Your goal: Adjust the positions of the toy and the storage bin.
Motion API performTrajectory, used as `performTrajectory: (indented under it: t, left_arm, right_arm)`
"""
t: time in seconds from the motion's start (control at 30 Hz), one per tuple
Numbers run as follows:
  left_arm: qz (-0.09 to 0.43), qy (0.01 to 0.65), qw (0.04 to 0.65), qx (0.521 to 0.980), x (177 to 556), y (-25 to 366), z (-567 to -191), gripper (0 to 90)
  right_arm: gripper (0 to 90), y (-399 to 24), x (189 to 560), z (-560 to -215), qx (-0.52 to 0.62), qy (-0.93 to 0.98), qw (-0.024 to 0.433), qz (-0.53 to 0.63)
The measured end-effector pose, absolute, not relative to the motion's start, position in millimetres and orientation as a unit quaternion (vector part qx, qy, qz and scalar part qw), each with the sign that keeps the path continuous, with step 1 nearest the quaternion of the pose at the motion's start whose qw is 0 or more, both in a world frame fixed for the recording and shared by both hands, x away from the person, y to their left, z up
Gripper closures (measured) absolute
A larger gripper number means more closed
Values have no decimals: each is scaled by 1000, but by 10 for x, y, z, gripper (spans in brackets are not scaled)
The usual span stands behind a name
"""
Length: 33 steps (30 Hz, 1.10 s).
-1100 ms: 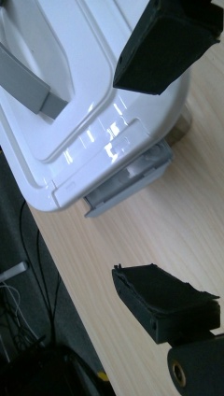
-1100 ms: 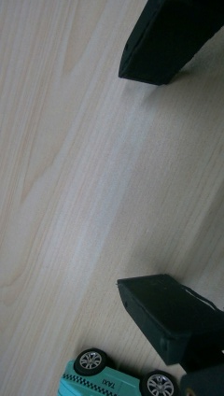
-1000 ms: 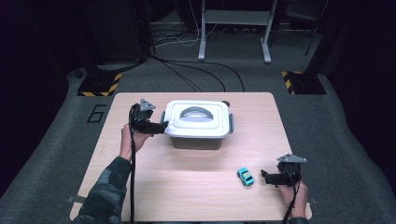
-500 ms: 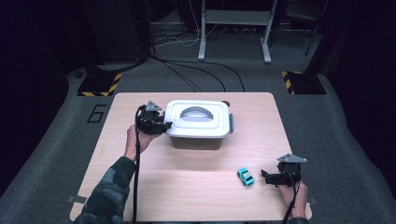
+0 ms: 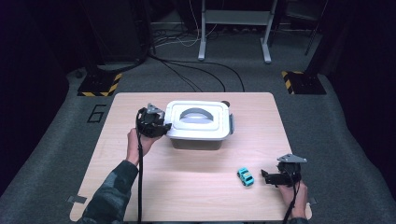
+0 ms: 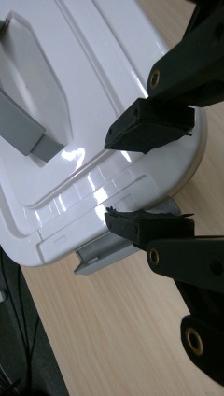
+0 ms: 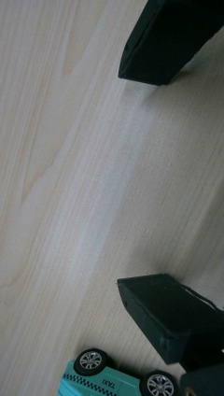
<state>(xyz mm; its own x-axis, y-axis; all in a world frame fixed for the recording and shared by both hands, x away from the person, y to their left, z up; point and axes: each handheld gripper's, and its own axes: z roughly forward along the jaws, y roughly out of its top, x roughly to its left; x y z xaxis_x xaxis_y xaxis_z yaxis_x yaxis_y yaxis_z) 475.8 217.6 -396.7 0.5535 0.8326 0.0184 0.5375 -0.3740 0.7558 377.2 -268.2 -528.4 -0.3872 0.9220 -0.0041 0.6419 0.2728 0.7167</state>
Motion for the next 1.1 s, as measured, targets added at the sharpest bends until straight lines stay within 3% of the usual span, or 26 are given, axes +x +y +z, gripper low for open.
performTrajectory:
  t: [0.13, 0.47, 0.67, 0.93, 1.03, 1.1]
  left_arm:
    - [201, 425, 368, 802, 4795, 2199, -3974, 551]
    - [186, 412, 377, 808, 4990, 2175, -3909, 149]
    - [184, 380, 385, 821, 5089, 1970, -3832, 77]
    - [175, 347, 387, 836, 5232, 1709, -3813, 109]
    - [173, 338, 381, 843, 5302, 1614, -3833, 167]
    - [173, 343, 379, 842, 5330, 1579, -3840, 254]
  right_arm:
    - [13, -2682, 3772, -5284, 509, 768, 217, 323]
    - [14, -2683, 3772, -5284, 510, 767, 217, 323]
    - [15, -2684, 3772, -5284, 510, 767, 217, 323]
    - [16, -2684, 3772, -5284, 510, 767, 217, 323]
    - [16, -2684, 3772, -5283, 510, 767, 217, 323]
    - [16, -2685, 3773, -5284, 509, 768, 217, 323]
